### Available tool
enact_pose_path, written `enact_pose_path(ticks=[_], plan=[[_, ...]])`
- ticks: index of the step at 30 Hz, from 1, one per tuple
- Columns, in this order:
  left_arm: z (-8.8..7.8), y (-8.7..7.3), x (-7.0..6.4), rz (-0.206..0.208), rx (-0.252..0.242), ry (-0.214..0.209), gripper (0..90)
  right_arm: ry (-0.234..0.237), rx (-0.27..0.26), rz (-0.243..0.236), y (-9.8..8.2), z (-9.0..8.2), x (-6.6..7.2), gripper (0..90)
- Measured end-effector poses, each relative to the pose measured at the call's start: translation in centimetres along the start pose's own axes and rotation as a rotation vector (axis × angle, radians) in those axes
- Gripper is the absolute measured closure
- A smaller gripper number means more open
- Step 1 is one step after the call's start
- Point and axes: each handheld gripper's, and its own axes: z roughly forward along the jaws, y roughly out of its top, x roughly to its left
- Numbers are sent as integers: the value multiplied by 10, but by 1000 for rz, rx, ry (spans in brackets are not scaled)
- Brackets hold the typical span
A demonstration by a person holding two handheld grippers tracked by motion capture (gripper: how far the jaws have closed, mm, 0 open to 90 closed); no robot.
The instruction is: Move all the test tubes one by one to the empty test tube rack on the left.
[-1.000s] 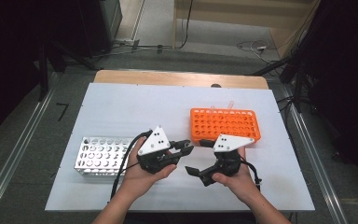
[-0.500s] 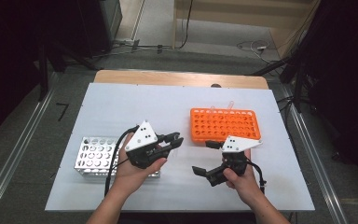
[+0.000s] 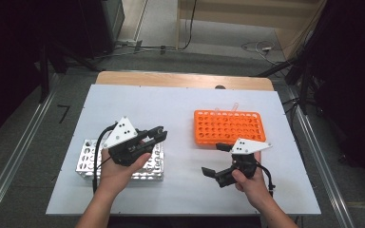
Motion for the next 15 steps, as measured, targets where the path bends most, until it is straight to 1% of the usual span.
enact_pose_path(ticks=[9,12,15], plan=[[-12,-2,13,-11,-9,53,765,-5,5,-1,-3,1,-3,0],[-15,-3,16,-18,-12,59,765,-4,3,5,-3,0,-4,0],[-17,-4,20,-25,-15,69,766,-11,5,0,-3,0,-5,0]])
